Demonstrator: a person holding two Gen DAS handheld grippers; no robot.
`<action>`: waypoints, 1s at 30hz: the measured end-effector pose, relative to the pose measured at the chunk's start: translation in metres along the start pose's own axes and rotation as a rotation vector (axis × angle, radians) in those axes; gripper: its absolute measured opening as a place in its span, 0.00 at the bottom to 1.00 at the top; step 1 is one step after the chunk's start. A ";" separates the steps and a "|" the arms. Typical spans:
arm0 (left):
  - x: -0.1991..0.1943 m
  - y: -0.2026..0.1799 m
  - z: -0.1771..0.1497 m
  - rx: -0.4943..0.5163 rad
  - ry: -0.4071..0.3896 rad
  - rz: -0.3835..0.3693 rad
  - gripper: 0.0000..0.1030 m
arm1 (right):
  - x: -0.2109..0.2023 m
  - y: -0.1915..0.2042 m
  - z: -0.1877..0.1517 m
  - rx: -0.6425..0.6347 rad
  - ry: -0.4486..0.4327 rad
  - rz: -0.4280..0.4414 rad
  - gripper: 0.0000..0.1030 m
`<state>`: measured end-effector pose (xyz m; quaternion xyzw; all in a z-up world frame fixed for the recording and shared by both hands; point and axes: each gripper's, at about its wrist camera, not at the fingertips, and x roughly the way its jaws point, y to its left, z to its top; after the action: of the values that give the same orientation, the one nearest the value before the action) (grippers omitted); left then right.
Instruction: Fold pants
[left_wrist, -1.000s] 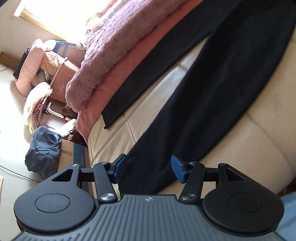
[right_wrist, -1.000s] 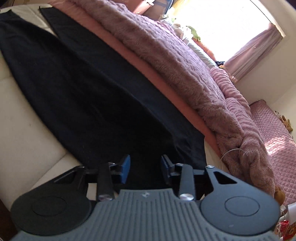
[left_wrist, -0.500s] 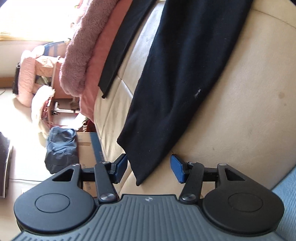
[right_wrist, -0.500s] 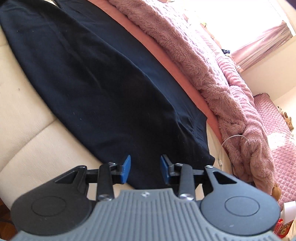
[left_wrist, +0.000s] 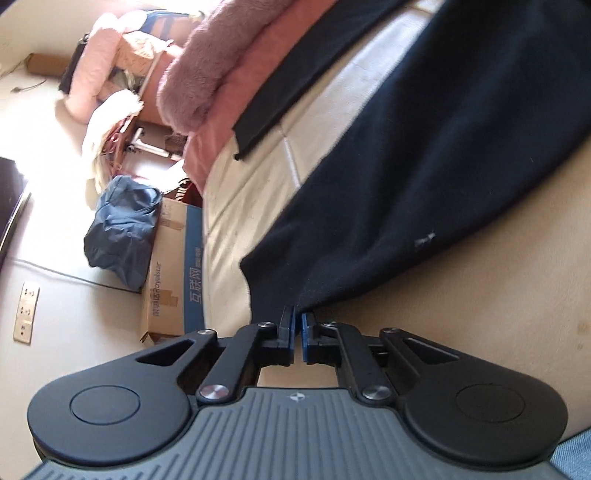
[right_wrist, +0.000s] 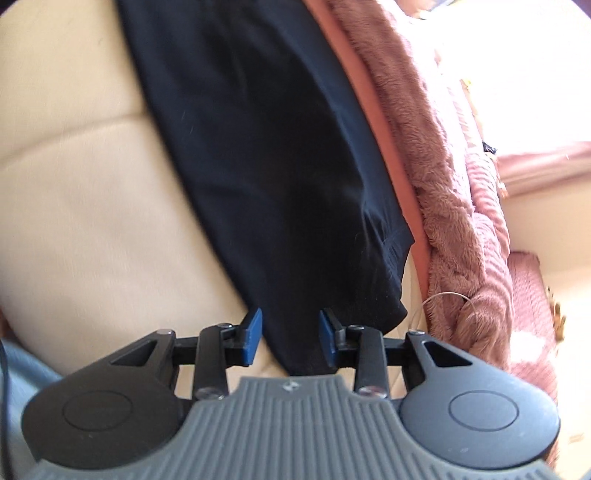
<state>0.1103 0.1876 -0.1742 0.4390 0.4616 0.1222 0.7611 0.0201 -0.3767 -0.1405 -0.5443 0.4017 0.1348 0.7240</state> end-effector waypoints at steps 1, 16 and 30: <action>-0.002 0.003 0.002 -0.016 0.001 0.001 0.06 | 0.001 0.001 -0.002 -0.035 0.006 0.005 0.28; -0.036 0.057 0.027 -0.345 0.001 -0.032 0.01 | 0.016 -0.005 -0.016 -0.082 -0.011 -0.001 0.00; -0.101 0.173 0.088 -0.639 -0.255 0.000 0.00 | -0.037 -0.122 -0.010 0.276 -0.148 -0.212 0.00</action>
<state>0.1644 0.1809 0.0378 0.1903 0.3013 0.2046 0.9117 0.0692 -0.4217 -0.0317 -0.4677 0.3026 0.0410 0.8294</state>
